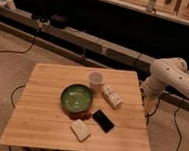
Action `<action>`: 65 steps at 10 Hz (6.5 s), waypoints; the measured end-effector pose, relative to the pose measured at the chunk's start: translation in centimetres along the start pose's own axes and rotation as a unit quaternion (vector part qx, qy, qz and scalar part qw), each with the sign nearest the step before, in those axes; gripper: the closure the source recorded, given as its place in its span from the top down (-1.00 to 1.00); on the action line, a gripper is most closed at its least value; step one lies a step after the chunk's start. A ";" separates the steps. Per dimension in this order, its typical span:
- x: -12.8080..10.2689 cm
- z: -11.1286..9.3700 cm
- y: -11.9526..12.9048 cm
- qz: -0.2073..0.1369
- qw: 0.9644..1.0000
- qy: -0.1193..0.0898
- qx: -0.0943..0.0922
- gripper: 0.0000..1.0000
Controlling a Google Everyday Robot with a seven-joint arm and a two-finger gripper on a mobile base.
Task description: Place the bottle in the ceramic bowl
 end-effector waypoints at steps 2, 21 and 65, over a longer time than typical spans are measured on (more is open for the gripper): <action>0.0 0.0 0.0 0.000 1.000 0.000 0.000 0.60; 0.0 0.0 0.0 0.000 1.000 0.000 0.000 0.60; -16.4 1.3 -1.3 -0.200 0.947 -0.230 -0.098 -1.00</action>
